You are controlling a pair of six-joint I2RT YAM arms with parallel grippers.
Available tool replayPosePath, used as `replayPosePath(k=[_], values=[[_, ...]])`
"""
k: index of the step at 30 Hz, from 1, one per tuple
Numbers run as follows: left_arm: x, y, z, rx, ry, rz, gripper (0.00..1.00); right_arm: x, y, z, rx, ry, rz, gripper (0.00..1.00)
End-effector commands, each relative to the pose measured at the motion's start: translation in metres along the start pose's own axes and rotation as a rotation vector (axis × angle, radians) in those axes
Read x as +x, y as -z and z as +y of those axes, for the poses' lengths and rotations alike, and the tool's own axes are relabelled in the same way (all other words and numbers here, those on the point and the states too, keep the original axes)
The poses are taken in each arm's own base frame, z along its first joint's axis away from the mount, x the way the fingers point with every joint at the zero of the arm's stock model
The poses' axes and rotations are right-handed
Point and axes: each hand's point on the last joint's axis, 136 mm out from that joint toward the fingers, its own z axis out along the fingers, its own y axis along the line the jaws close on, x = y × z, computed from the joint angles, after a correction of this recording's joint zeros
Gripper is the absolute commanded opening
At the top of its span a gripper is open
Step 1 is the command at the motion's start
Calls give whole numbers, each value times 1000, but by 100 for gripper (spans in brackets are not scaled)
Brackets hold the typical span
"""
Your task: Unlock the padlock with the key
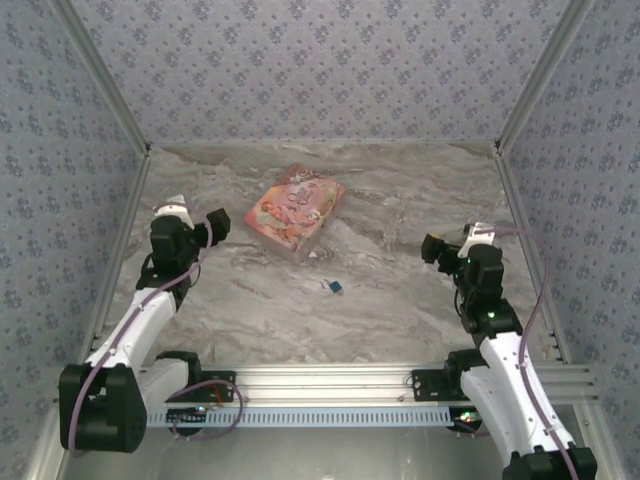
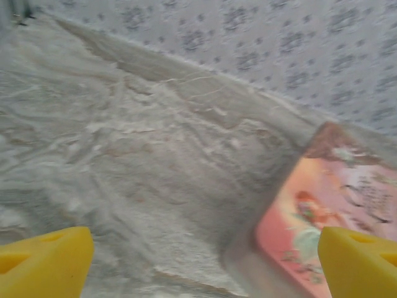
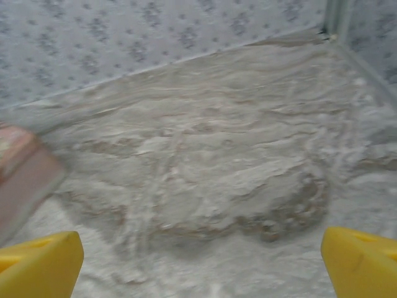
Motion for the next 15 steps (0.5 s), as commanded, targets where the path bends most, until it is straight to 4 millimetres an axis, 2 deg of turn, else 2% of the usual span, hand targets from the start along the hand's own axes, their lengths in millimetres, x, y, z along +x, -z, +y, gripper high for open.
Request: replayPosePath(k=[1,3,5,10,15], values=[[-6,-3,25,-136,-118,-32,95,5,-9,-18,73,66,-80,100],[2,-5,34,-178,-145,-19,100,9,-15,-27,114,72,-92,100],[9,-6,40,-198,-179,-14,99,15,-23,-35,143,70,-61,100],[22,-9,59,-276,-240,-12,100,35,-50,-35,120,106,-4,100],[40,-17,62,-260,-277,6,99,32,-64,-34,104,125,-71,100]])
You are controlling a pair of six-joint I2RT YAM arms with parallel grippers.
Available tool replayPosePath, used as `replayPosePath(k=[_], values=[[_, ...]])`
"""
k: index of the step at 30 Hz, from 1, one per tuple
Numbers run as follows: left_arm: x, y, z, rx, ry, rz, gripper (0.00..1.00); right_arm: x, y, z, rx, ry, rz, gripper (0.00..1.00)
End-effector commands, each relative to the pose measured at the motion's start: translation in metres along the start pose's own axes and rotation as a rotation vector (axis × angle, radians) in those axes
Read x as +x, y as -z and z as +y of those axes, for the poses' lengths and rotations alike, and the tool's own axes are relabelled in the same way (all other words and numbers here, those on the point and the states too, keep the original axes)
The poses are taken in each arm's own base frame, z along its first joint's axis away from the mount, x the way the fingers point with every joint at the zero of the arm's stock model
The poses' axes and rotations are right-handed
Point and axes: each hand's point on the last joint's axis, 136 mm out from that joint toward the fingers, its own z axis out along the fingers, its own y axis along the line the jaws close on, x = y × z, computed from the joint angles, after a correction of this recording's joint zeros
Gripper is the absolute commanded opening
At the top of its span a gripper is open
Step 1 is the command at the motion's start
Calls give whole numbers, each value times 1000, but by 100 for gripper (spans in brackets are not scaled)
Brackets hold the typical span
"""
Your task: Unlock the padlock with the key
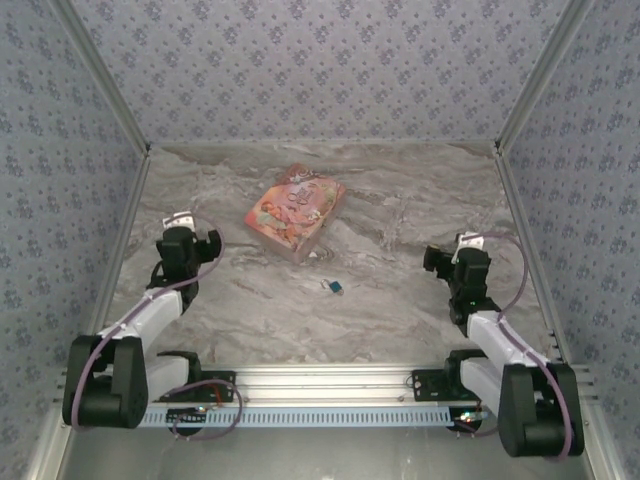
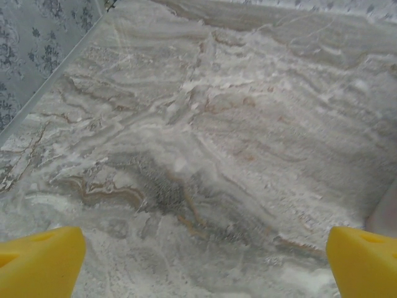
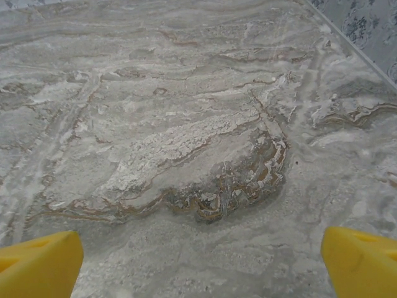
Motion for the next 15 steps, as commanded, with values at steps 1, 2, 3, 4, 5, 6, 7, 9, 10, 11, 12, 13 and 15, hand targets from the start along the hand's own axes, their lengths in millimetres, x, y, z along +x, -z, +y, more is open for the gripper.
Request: replayPosePath(k=[1,2,3,4,5,6,7,9,10,11,12,13,15], values=[[-7,-4,2,-9,-36,-63,100,-35,-4,4,-22,20,-166,100],[-6,-6,1,-2,-38,-65,99,-37,-6,5,-27,24,-178,100],[-4,-8,-1,5,-43,-65,99,-39,-10,6,-37,30,-184,100],[-3,-10,-2,11,-46,-69,99,-41,-14,7,-42,33,-190,100],[-2,-11,-3,19,-51,-72,99,-43,-17,8,-43,32,-195,100],[-3,-12,-7,34,-64,-72,99,-44,-22,8,-46,36,-199,100],[-4,-13,-9,46,-71,-81,99,-46,-26,11,-52,61,-186,100],[-6,-14,-14,71,-88,-99,99,-46,-33,13,-60,90,-192,100],[-8,-15,-17,87,-95,-110,99,-43,-37,12,-58,88,-193,100],[-9,-16,-19,98,-100,-120,99,-39,-42,11,-61,80,-185,100],[-11,-17,-21,111,-103,-133,99,-35,-47,9,-67,68,-184,100],[-13,-19,-23,123,-109,-144,99,-29,-51,9,-69,62,-174,100],[-14,-23,-26,134,-130,-142,99,-32,-58,10,-76,63,-179,100]])
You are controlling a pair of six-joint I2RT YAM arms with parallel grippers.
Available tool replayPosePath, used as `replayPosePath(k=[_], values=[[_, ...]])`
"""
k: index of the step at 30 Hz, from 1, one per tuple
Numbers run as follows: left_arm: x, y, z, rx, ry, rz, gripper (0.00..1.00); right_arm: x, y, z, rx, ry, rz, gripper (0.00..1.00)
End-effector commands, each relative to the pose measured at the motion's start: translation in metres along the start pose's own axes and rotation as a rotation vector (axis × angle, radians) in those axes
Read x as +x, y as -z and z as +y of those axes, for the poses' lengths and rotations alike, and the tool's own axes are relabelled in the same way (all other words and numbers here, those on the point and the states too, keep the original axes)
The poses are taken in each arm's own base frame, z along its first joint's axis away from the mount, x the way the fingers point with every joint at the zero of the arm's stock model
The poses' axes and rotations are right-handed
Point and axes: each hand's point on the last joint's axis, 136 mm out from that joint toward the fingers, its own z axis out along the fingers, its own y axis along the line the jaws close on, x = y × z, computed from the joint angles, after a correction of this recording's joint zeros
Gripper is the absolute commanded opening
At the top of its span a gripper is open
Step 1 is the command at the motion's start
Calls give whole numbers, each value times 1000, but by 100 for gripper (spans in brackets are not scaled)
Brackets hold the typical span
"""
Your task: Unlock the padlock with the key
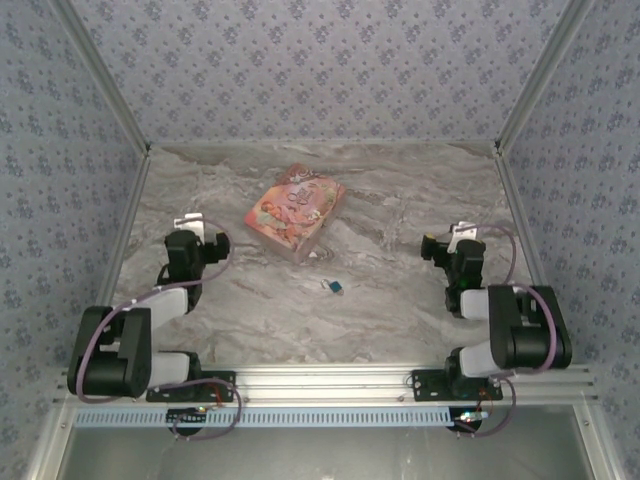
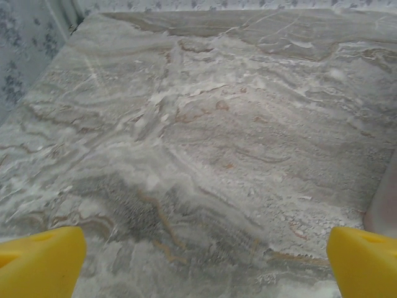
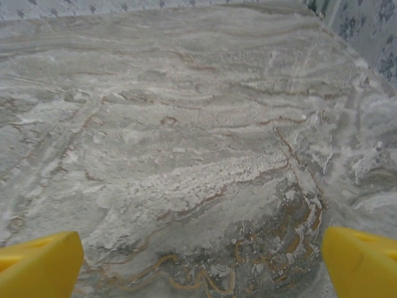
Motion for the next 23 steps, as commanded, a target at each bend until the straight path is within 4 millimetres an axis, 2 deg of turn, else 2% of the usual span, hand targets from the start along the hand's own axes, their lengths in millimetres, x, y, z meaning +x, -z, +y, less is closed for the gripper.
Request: replayPosePath(k=[1,3,7,10,12,23], values=[[-21,-5,-7,49,-44,-85,99,-25,-11,3,-27,11,-51,100],[-18,-8,-4,52,-40,-102,99,-26,-22,10,-60,30,-9,100],[-5,-23,6,50,10,-137,99,-24,-22,15,-57,62,2,100],[-2,-31,1,82,1,-60,100,-24,-22,16,-56,65,5,100],[-1,-36,9,57,34,-26,99,-24,-22,16,-56,65,4,100],[-2,-36,12,51,42,-34,100,-23,-22,16,-56,65,7,100]])
